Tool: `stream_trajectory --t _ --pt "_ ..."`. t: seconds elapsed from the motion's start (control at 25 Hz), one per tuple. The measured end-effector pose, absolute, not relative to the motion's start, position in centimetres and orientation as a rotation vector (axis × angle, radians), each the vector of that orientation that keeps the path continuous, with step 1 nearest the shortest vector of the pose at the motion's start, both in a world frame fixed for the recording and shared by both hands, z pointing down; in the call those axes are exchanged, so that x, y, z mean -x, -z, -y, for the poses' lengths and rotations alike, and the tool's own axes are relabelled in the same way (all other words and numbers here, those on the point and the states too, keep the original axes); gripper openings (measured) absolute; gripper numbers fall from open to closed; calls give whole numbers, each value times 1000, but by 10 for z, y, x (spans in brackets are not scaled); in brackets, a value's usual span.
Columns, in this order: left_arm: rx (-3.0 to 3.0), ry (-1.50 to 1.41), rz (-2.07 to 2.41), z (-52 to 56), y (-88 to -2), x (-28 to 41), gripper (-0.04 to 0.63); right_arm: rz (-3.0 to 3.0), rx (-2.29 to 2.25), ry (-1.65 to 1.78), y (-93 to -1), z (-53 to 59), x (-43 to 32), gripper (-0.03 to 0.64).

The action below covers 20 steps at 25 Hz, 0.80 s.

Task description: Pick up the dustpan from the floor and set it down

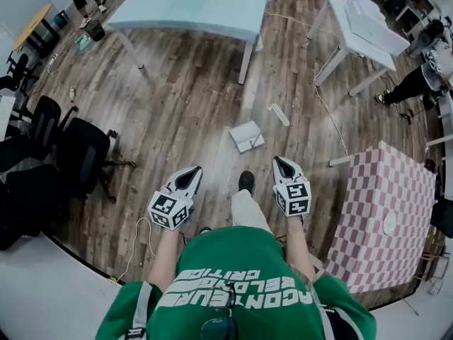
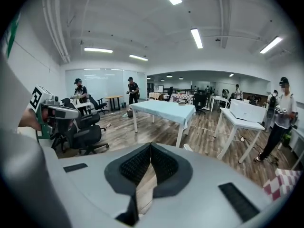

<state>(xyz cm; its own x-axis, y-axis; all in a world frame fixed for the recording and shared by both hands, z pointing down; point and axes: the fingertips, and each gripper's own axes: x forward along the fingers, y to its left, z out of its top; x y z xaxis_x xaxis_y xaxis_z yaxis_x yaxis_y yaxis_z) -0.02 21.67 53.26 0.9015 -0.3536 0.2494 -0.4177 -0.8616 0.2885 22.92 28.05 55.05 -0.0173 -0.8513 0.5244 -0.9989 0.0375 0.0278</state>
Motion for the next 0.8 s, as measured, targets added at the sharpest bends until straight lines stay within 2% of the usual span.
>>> stream_trajectory --t 0.44,0.8 --pt "-2746 -312 566 -116 -507 -161 -6 1971 -1774 -563 -569 -182 -368 9" --pt "-2728 -345 621 -72 -512 -207 -6 2012 -1672 -610 -593 -130 -401 9"
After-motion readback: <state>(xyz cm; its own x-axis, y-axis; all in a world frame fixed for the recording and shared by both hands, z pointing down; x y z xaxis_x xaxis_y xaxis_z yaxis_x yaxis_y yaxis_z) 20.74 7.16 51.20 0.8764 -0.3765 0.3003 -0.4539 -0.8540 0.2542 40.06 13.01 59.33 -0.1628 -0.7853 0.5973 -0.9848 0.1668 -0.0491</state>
